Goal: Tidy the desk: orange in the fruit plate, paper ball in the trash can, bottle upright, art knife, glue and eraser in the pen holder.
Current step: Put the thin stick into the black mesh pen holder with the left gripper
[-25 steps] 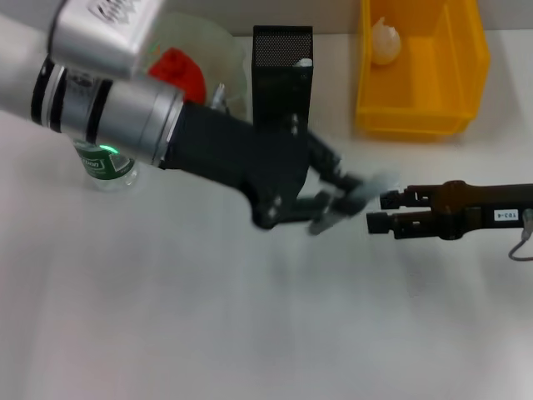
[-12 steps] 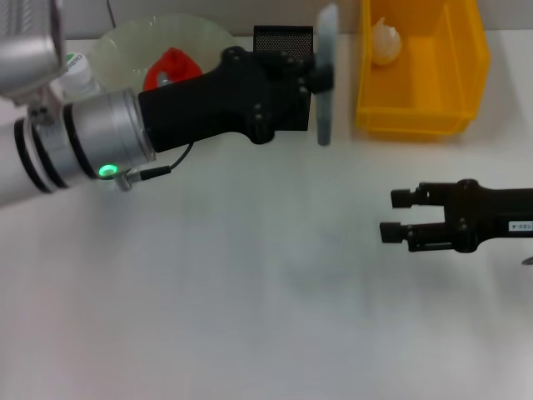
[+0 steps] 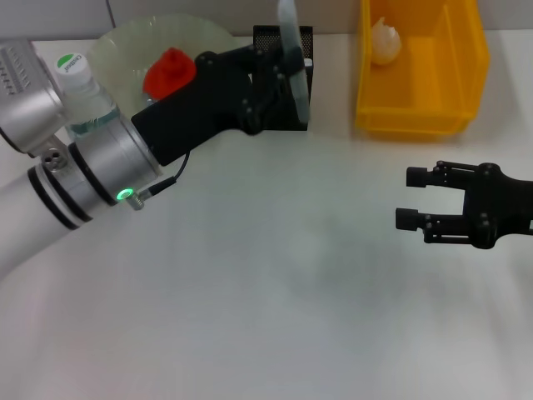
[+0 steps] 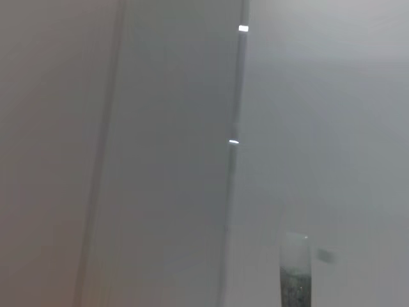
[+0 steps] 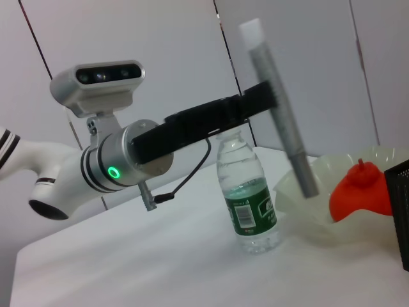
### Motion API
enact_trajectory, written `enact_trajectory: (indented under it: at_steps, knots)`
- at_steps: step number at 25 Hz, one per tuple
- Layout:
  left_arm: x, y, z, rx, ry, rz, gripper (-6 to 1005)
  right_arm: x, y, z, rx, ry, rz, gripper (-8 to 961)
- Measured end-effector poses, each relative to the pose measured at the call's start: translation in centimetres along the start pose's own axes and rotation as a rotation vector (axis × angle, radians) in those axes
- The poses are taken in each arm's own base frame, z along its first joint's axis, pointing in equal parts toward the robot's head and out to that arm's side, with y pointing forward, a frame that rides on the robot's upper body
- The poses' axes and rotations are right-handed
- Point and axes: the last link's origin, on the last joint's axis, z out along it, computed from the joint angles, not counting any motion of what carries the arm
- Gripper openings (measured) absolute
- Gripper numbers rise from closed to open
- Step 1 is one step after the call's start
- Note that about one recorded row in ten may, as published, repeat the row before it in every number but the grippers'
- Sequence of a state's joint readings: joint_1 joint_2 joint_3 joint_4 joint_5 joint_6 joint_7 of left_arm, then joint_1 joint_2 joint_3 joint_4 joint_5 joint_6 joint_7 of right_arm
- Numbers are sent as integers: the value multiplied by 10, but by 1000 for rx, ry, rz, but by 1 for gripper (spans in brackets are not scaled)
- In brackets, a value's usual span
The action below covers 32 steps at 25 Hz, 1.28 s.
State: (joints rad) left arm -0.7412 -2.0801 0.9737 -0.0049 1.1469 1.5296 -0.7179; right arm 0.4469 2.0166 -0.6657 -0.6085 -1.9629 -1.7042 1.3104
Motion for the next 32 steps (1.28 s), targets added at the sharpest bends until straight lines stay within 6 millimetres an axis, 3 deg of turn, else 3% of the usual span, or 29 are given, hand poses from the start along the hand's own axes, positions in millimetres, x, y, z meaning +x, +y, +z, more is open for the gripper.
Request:
enact_trajectory:
  at_steps: [9, 11, 14, 17, 22, 32]
  knots:
    - [-4, -8, 18, 221, 68, 12, 179, 5, 4, 3, -4, 5, -14, 775]
    - [-4, -11, 34, 269, 63, 13, 185, 6, 4, 4, -6, 4, -12, 775]
    - [-4, -12, 39, 281, 61, 16, 193, 6, 5, 5, -8, 2, -12, 775]
    - [-5, -12, 60, 323, 30, 55, 201, 6, 6, 7, -10, 0, -13, 775]
    - [-4, -20, 74, 387, -9, 102, 214, 5, 6, 8, -11, -7, -15, 775]
    - [-5, -38, 81, 479, -100, 140, 240, 2, 6, 12, -19, -20, -17, 775]
